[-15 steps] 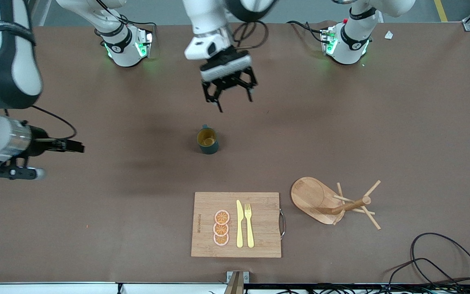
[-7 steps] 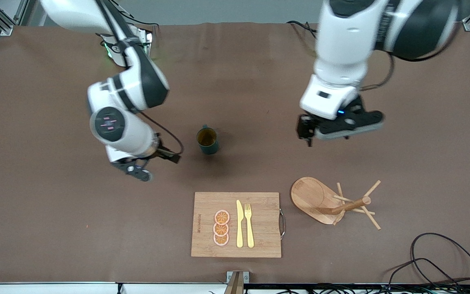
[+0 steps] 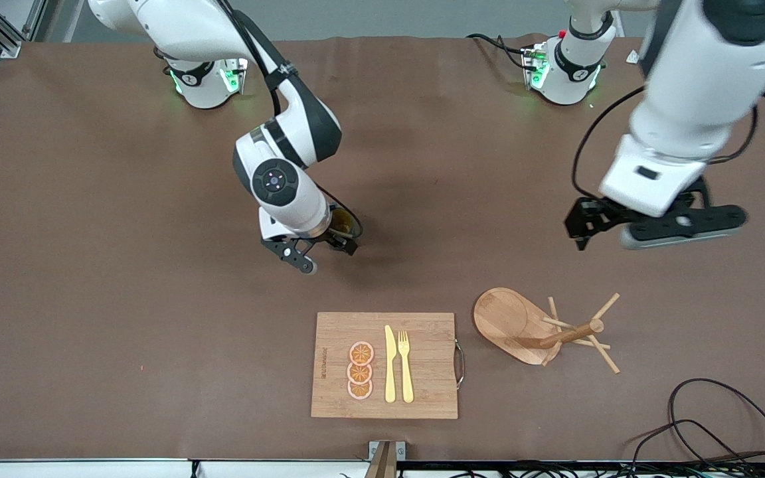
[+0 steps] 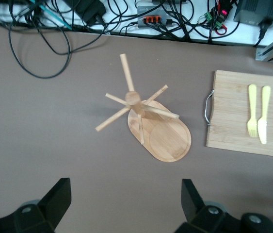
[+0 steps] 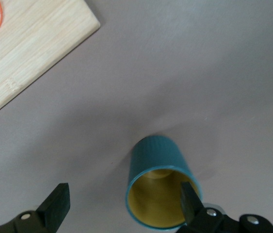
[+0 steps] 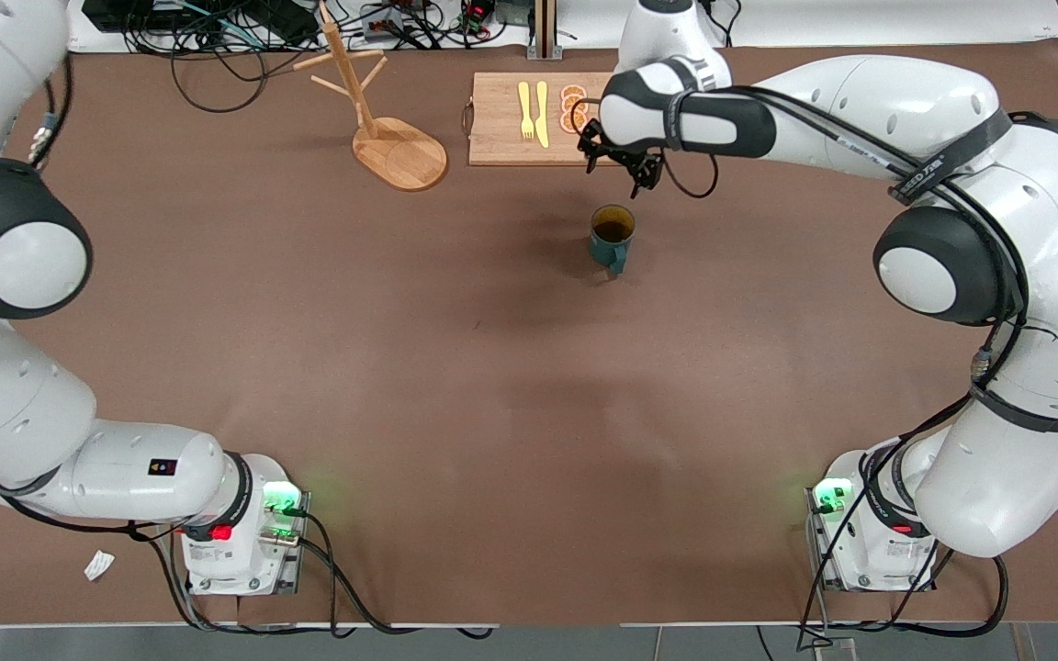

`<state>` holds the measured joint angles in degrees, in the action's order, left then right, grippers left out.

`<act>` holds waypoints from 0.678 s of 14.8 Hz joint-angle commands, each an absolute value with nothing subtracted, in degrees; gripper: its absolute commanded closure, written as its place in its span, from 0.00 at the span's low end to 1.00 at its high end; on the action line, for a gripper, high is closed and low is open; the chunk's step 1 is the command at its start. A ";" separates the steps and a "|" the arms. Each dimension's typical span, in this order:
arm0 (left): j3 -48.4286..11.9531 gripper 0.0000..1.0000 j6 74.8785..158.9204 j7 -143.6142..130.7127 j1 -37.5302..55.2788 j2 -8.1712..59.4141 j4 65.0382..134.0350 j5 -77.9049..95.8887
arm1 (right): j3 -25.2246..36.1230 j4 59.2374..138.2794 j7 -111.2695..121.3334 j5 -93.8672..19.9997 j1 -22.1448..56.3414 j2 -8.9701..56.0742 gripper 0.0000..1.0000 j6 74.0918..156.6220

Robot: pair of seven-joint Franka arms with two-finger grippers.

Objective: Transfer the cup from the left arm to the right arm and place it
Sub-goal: 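Grasp the mug with the right gripper while the left gripper withdraws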

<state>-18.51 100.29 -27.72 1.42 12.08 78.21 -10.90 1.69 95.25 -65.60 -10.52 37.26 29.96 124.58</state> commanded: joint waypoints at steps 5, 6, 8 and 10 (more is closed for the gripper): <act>-11.44 0.00 92.31 -13.90 -0.44 2.64 81.91 -5.28 | 2.37 99.22 -67.94 -12.04 40.52 32.87 0.20 132.36; -10.82 0.00 90.46 -12.67 -0.87 2.29 82.00 -4.66 | 2.29 99.32 -67.94 -12.04 40.69 33.13 0.34 132.36; -8.02 0.00 88.43 -8.98 -0.97 1.32 82.61 -2.82 | 2.37 99.32 -67.33 -12.04 40.96 33.57 0.71 131.75; -6.25 0.00 88.07 -5.38 -1.05 -0.60 85.15 -0.98 | 2.29 99.32 -67.24 -12.04 40.87 33.57 0.93 130.96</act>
<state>-8.18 88.29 -8.73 -1.25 2.34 81.40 -3.18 1.71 98.19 -67.81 -10.61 40.28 34.44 131.34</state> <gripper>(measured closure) 0.000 0.507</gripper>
